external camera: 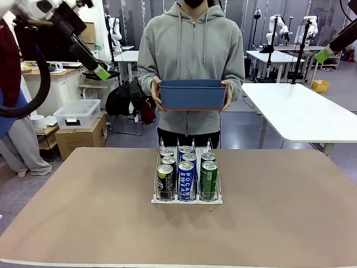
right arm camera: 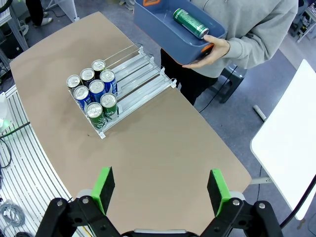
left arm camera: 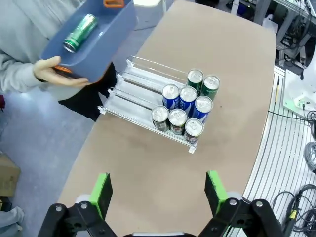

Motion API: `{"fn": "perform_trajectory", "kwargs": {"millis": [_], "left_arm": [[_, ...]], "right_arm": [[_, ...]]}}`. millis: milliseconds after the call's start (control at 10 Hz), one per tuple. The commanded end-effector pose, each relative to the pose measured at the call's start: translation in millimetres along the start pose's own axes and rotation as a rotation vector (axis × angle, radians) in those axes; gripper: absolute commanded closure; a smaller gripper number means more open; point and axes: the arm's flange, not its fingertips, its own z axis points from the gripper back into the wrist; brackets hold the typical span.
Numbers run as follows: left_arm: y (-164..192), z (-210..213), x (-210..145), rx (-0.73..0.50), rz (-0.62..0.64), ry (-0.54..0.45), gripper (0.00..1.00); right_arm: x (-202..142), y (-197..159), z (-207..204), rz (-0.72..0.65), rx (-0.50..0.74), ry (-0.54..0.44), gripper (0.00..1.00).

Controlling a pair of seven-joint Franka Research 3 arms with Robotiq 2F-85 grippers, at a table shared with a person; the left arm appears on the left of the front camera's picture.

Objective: Fill the beverage cans into the dispenser.
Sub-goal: Pick up the Sprite handed by the human.

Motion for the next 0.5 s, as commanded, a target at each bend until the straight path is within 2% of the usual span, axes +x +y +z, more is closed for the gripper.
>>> {"fn": "perform_trajectory", "kwargs": {"millis": [0, 400], "left_arm": [[-9, 11, -7, 0.031, 0.007, -0.03, 0.0], [-14, 23, -9, 0.062, -0.003, -0.049, 0.0]], "right_arm": [[0, 0, -1, 0.0, 0.0, 0.001, 0.0], [0, 0, -1, 0.0, 0.0, 0.001, 0.0]]}}
